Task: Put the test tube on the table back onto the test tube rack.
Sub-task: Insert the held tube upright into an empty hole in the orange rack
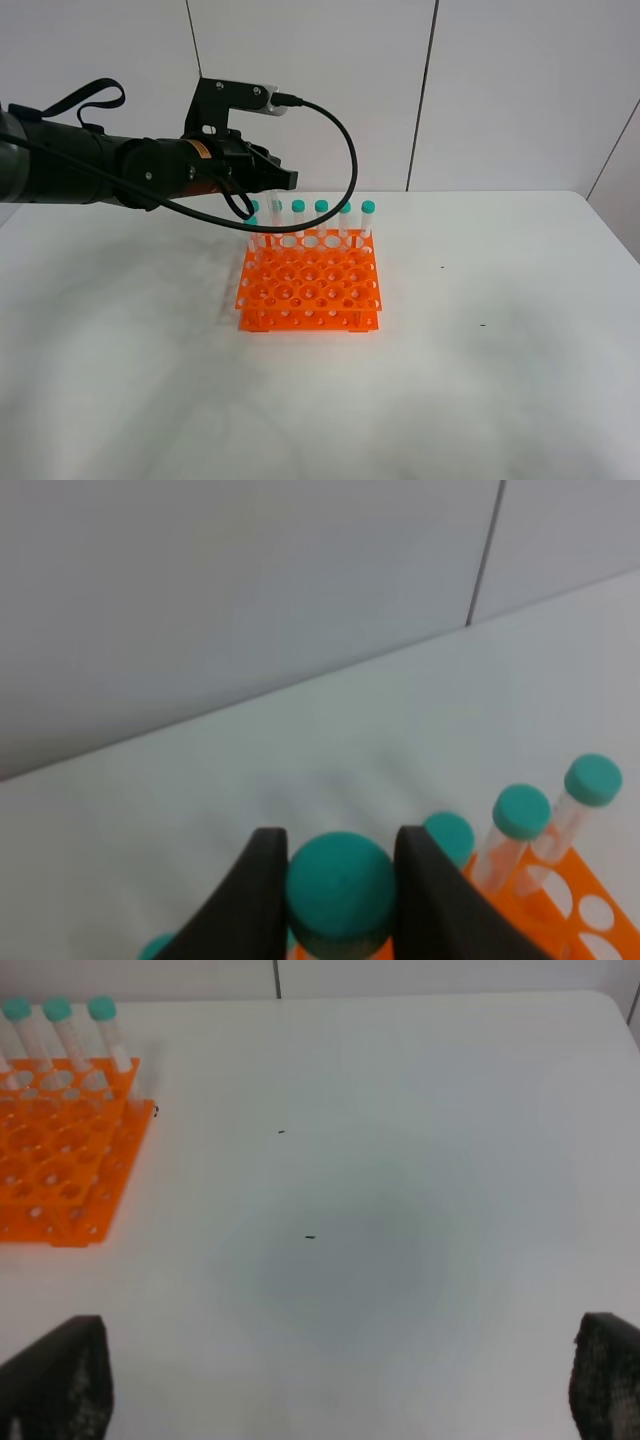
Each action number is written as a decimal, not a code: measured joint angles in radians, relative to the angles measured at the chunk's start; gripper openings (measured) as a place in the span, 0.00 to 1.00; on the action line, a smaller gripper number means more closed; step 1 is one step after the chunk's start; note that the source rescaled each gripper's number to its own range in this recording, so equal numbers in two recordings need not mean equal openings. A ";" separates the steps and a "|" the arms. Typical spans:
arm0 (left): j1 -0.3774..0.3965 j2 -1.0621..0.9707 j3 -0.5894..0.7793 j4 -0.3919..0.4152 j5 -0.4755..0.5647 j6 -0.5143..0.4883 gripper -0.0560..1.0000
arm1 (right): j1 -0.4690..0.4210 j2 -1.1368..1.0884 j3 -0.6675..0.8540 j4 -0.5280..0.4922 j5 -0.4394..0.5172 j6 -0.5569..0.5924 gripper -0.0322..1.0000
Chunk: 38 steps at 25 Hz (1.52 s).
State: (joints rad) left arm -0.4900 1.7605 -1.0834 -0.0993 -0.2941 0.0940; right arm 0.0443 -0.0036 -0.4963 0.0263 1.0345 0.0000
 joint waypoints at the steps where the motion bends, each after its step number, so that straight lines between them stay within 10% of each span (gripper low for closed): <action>1: 0.000 0.009 0.000 0.000 -0.014 0.000 0.06 | 0.000 0.000 0.000 0.000 0.000 0.000 1.00; 38: 0.001 0.102 0.009 0.000 -0.069 0.003 0.06 | 0.000 0.000 0.000 0.001 0.000 0.000 1.00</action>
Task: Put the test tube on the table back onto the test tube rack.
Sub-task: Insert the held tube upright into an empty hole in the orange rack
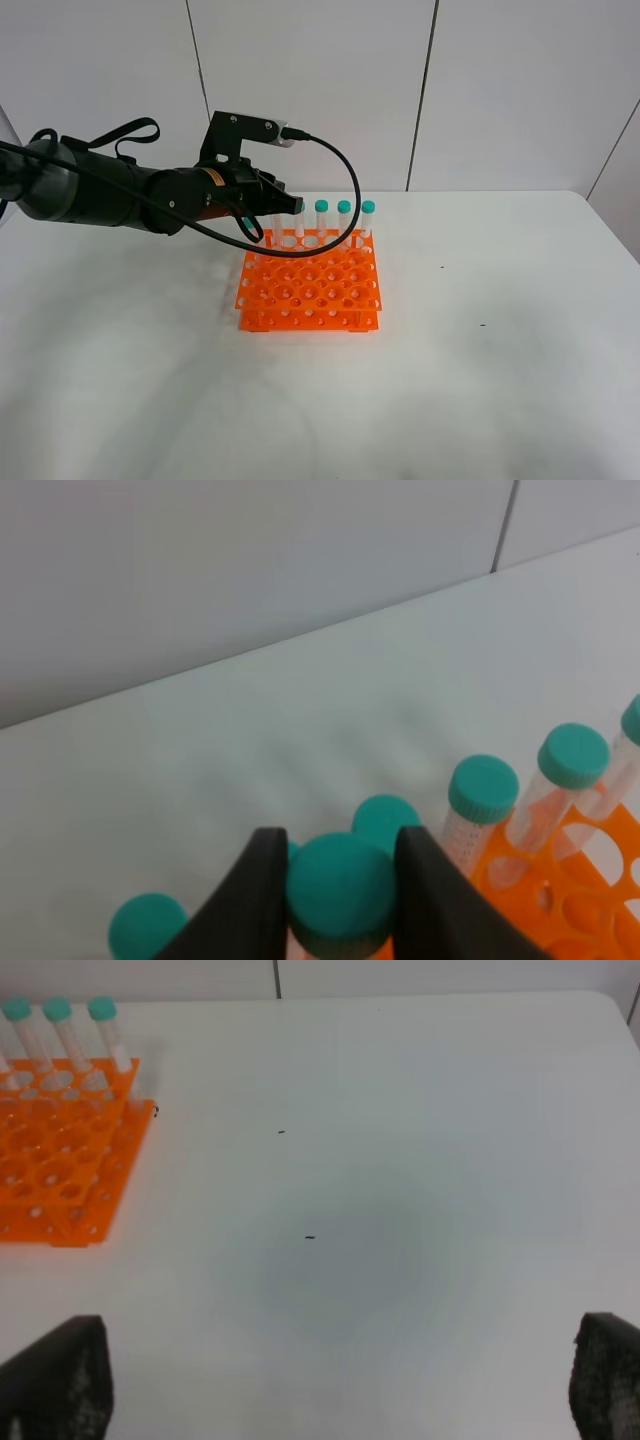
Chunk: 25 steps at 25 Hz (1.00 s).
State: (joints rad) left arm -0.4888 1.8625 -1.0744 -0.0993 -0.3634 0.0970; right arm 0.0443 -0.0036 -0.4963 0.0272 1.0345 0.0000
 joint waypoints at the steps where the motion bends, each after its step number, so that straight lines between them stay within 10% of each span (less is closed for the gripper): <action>1: 0.001 0.007 0.000 0.000 -0.002 0.000 0.06 | 0.000 0.000 0.000 0.000 0.000 0.000 1.00; 25: 0.009 0.091 0.028 0.000 -0.044 0.001 0.06 | 0.000 0.000 0.000 0.000 0.000 0.000 1.00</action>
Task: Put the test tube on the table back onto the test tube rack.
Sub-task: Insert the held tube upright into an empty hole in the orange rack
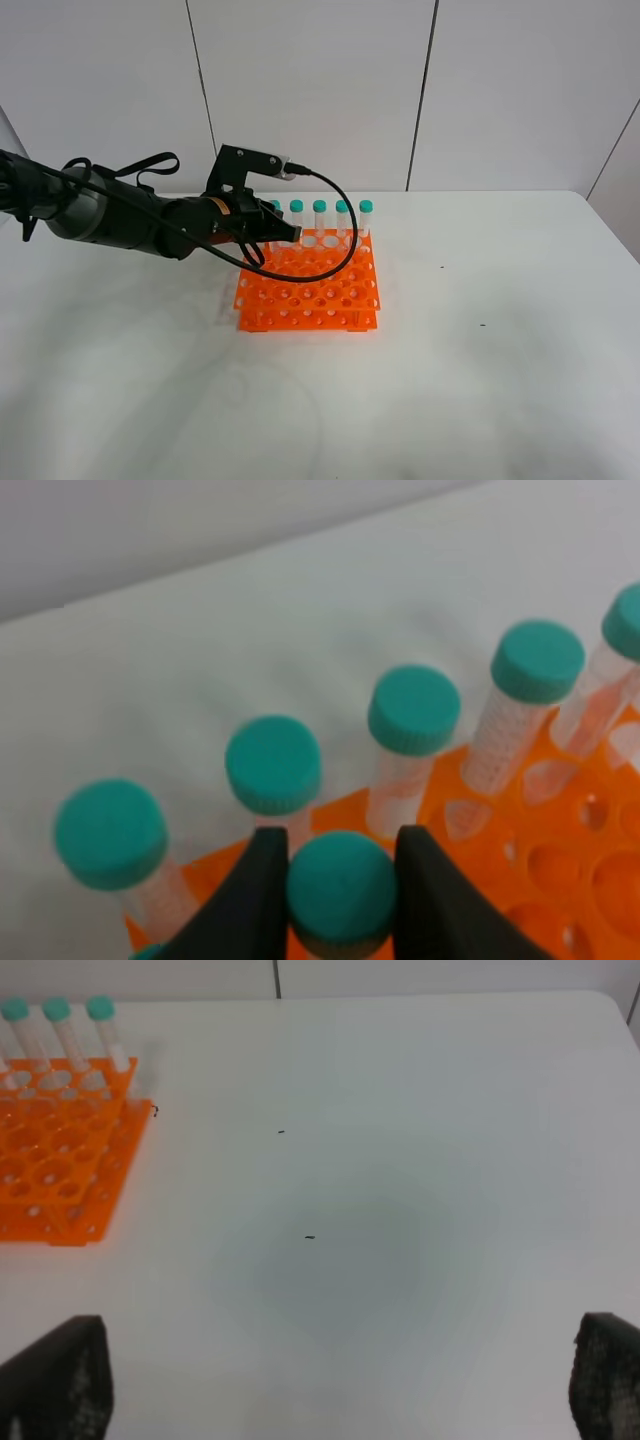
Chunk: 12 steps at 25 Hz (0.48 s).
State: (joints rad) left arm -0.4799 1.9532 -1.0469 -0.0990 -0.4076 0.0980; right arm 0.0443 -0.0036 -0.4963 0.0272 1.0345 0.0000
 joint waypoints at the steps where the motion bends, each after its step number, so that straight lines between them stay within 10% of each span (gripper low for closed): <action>1: 0.000 0.000 0.000 0.000 0.000 0.000 0.06 | 0.000 0.000 0.000 0.000 0.000 0.000 1.00; 12: 0.000 0.000 0.007 0.000 -0.014 0.000 0.06 | 0.000 0.000 0.000 0.000 0.000 0.000 1.00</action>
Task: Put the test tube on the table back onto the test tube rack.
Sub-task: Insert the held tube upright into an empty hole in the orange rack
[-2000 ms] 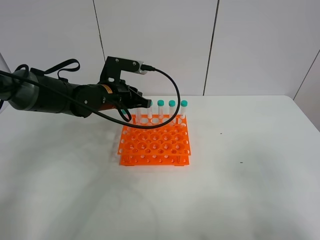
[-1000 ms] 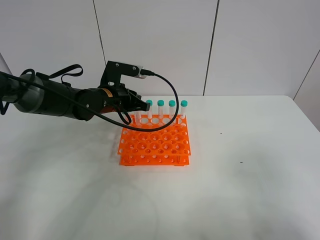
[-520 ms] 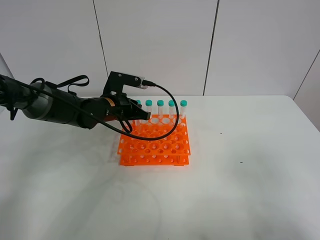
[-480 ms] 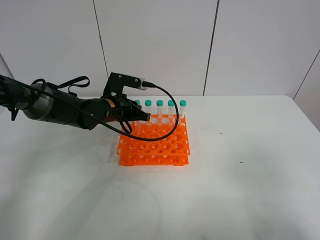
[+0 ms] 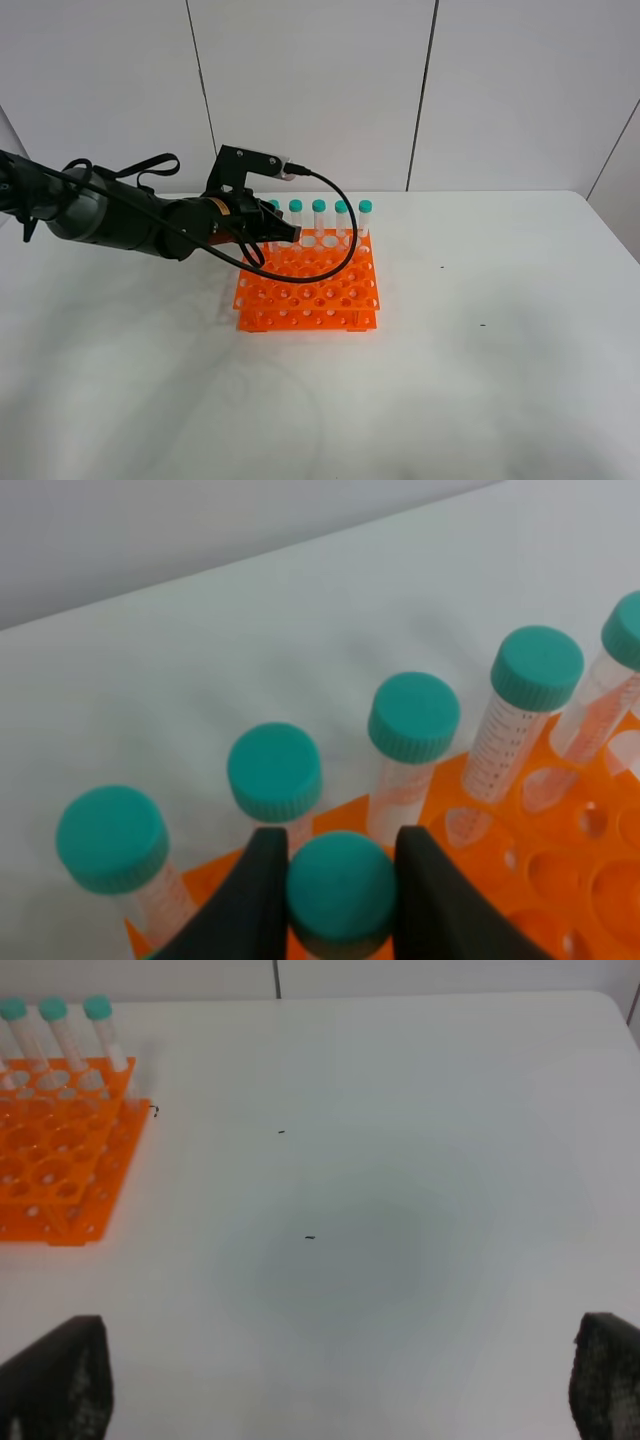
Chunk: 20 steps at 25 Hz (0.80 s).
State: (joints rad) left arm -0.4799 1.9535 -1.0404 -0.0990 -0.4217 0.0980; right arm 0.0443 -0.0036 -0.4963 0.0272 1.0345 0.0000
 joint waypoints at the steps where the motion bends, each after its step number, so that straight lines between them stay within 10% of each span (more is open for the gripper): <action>1: 0.000 0.000 0.007 0.000 -0.005 0.000 0.06 | 0.000 0.000 0.000 0.000 0.000 0.000 1.00; 20: 0.000 0.000 0.045 0.003 -0.066 -0.001 0.06 | 0.000 0.000 0.000 0.000 0.000 0.000 1.00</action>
State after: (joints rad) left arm -0.4799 1.9535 -0.9955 -0.0959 -0.4876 0.0972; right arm 0.0443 -0.0036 -0.4963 0.0272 1.0345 0.0000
